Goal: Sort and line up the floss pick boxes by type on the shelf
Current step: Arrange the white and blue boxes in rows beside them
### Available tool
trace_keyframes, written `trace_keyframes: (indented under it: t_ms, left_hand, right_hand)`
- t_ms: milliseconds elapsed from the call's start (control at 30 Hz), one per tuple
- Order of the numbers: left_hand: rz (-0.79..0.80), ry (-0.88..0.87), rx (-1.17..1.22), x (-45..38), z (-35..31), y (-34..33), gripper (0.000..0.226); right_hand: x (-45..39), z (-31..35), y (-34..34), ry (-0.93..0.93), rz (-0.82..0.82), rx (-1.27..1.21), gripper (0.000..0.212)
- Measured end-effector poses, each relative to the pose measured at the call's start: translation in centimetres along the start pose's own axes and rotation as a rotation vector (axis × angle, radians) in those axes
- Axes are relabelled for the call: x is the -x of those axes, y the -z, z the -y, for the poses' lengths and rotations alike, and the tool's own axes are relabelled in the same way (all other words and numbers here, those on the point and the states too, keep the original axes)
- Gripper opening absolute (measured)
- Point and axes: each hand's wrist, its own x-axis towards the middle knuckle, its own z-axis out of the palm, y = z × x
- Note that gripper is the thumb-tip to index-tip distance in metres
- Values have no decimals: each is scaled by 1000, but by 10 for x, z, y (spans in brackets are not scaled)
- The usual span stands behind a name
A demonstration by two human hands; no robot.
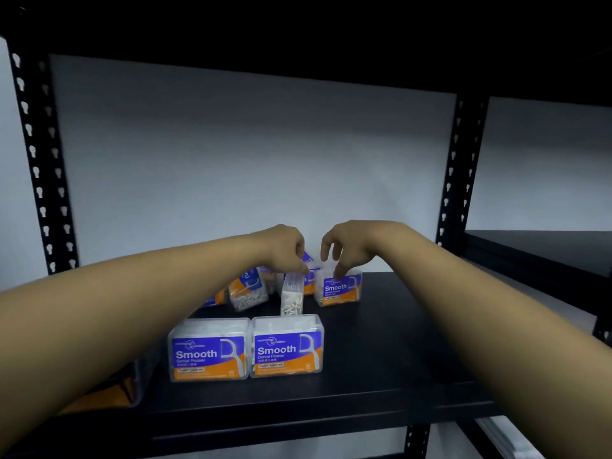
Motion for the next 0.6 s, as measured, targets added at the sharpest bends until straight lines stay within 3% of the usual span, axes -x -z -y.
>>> trace_keyframes:
  t_ms: [367,600]
  left_hand:
    - [111,90,-117,-31,-20,-7,51]
    - [211,188,-153,-42,-19,-19,45]
  right_hand:
    - [-12,-25,-43,125,-26,-32,63]
    - [-21,-37,-52,185,-19,-109,66]
